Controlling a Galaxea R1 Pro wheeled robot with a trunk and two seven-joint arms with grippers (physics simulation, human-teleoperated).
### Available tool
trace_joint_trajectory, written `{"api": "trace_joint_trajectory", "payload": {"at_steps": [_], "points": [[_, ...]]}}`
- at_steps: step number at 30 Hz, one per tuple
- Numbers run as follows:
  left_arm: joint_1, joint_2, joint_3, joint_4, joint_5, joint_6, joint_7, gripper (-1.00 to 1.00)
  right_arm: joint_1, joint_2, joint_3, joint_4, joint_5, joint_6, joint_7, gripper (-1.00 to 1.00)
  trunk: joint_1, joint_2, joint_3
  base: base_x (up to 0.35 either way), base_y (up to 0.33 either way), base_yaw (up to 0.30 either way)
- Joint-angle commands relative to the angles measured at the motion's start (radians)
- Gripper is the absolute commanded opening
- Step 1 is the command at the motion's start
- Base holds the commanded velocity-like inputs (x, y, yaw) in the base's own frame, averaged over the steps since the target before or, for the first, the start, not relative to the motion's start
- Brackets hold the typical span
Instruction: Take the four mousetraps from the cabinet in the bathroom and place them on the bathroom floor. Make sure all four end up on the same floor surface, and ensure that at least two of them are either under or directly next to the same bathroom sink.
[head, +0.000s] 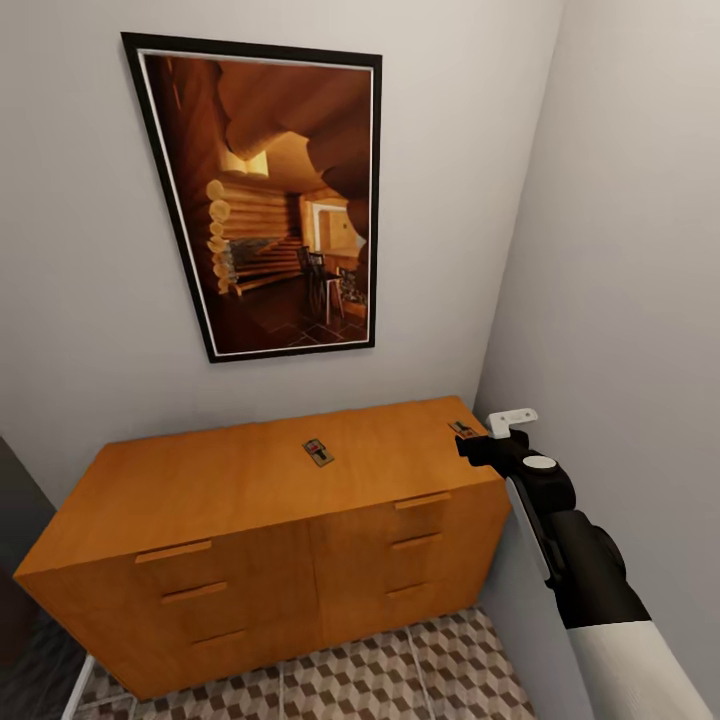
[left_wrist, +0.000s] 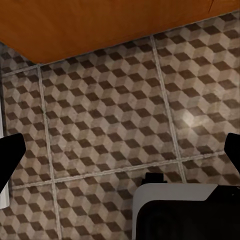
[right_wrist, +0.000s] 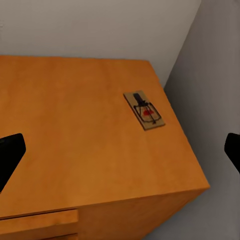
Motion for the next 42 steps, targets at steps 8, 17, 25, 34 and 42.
{"api": "trace_joint_trajectory", "payload": {"at_steps": [8, 17, 25, 34, 42], "points": [[-0.002, 0.000, -0.003, 0.004, -0.007, -0.005, 0.009, 1.00, -0.001, -0.001, 0.002, 0.002, 0.010, 0.006, 0.002, 1.00, 0.001, -0.002, -0.002, 0.012, -0.012, 0.007], [-0.002, 0.000, -0.003, 0.004, -0.007, -0.005, 0.009, 1.00, -0.001, -0.001, 0.002, 0.005, 0.010, 0.006, 0.002, 1.00, 0.001, -0.002, -0.002, 0.002, -0.001, 0.001], [-0.002, 0.000, -0.003, 0.004, -0.007, -0.005, 0.009, 1.00, -0.001, -0.001, 0.002, 0.006, 0.010, 0.005, 0.002, 1.00, 0.001, -0.002, -0.002, 0.072, 0.000, 0.000], [-0.002, 0.000, -0.003, 0.004, -0.007, -0.005, 0.009, 1.00, -0.001, -0.001, 0.002, 0.010, 0.010, 0.004, 0.004, 1.00, 0.001, -0.002, -0.002, 0.159, 0.000, 0.000], [-0.002, 0.000, -0.003, 0.004, -0.007, -0.005, 0.009, 1.00, 0.000, -0.001, 0.002, 0.020, 0.010, 0.004, 0.004, 1.00, 0.001, -0.002, -0.002, 0.143, 0.000, 0.000]]}}
